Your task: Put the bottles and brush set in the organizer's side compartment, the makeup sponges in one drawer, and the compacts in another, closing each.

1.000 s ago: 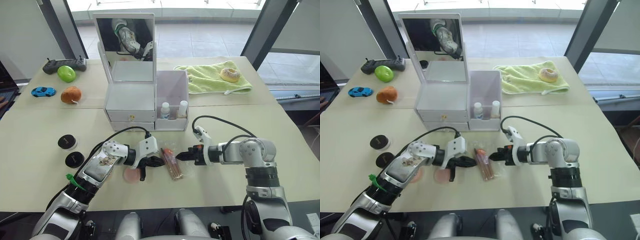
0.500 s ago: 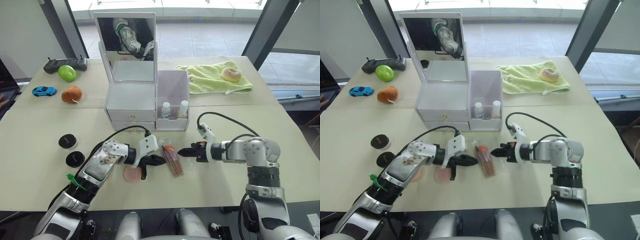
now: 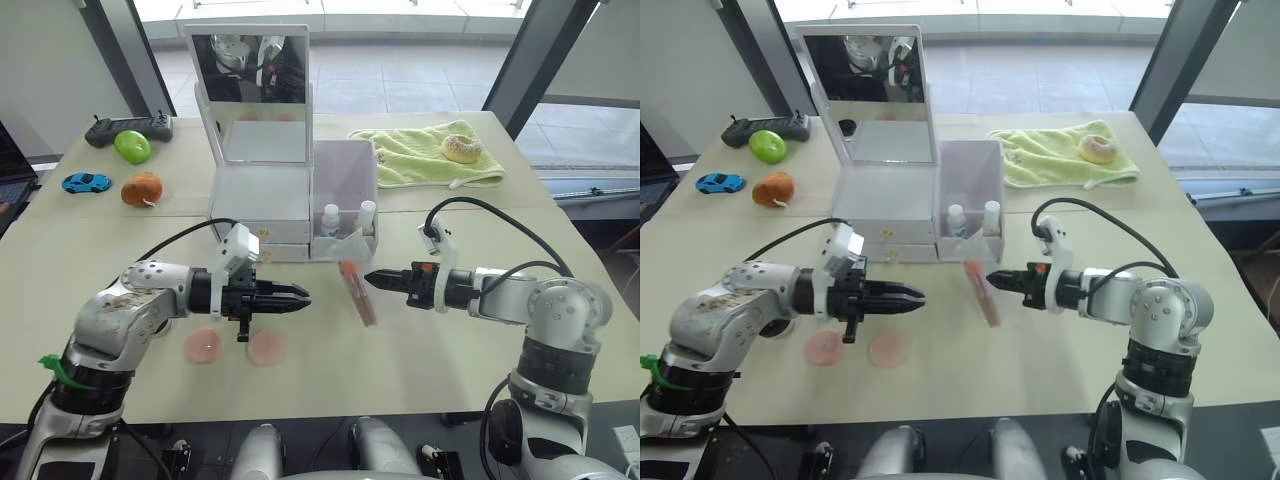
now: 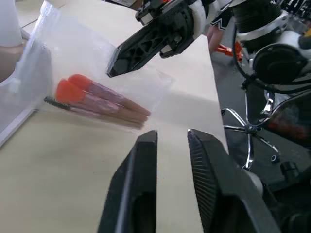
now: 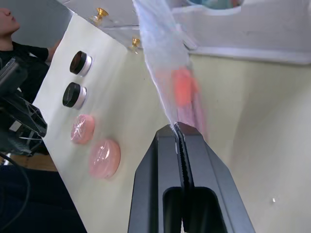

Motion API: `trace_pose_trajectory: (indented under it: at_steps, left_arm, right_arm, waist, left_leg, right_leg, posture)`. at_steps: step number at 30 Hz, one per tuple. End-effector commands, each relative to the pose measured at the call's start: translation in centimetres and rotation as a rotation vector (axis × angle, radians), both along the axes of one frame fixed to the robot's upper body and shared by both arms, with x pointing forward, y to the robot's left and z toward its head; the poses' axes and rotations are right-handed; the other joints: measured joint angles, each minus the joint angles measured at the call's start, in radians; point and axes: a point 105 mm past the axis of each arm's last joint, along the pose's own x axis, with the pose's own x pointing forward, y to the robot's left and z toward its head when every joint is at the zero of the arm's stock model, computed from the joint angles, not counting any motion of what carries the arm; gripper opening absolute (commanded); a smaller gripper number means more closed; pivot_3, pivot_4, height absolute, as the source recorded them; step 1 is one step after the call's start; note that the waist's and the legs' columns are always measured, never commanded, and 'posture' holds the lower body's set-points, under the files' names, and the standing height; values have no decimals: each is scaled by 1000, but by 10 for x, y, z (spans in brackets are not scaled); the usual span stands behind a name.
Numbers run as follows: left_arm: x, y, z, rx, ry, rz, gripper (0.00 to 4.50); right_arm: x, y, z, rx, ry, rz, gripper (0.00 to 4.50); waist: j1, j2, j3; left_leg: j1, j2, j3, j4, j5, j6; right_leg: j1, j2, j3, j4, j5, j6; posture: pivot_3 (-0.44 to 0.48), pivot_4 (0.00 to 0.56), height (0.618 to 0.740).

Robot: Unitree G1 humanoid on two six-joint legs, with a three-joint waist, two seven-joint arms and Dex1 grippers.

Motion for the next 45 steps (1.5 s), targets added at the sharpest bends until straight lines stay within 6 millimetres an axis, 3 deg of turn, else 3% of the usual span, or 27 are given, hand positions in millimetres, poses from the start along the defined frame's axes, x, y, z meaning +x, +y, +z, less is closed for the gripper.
trace_pose_trajectory:
  at_steps: [1,7,9,14,18,21,31,38,45]
  left_arm:
    - [-12,2,17,-27,-32,-4,2041]
    - [1,3,21,-39,-152,177,3886]
    - [8,-2,32,-89,-201,234,4485]
    - [13,-9,42,-135,-251,284,4485]
    - [26,-6,57,-169,-313,361,4485]
    - [30,-6,65,-197,-338,401,4485]
    - [38,4,74,-238,-395,546,4485]
    - [40,5,73,-246,-398,554,4485]
    - [44,8,75,-248,-414,563,4485]
  right_arm:
    - [-5,1,26,4,-125,15,0]
    - [-13,11,71,47,-349,57,0]
    - [-12,13,87,46,-417,62,0]
    - [0,15,121,51,-543,15,0]
    - [30,12,150,51,-641,-136,0]
    - [50,13,157,37,-681,-197,0]
    - [120,29,144,-3,-741,-332,0]
    - [150,58,122,-39,-720,-315,0]
    - [167,54,86,-104,-653,-358,0]
  waist:
    - [1,0,0]
    - [3,0,1]
    - [4,0,1]
    - [3,0,1]
    - [2,0,1]
    - [2,0,1]
    - [2,0,1]
    - [0,1,2]
    - [3,1,2]
  left_leg:
    - [0,0,0,0,0,0]
    - [0,0,0,0,0,0]
    - [0,0,0,0,0,0]
    - [0,0,0,0,0,0]
    - [0,0,0,-1,0,0]
    - [0,0,1,-1,0,0]
    - [0,0,1,-1,0,0]
    - [1,0,1,-1,0,0]
    - [0,-1,1,-1,0,-1]
  right_leg:
    - [0,0,0,0,0,0]
    - [0,0,0,-1,0,0]
    - [0,0,0,-1,0,0]
    - [0,0,0,-1,0,-1]
    - [0,0,0,-1,1,-1]
    - [-1,0,0,-1,1,-1]
    - [-1,0,1,-1,5,-9]
    - [-1,0,1,0,6,-9]
    - [-1,-2,0,-1,6,-10]
  posture:
    - [0,150,740]
    - [0,150,740]
    - [0,150,740]
    - [0,150,740]
    - [0,150,740]
    - [0,150,740]
    - [0,150,740]
    - [0,150,740]
    - [0,150,740]
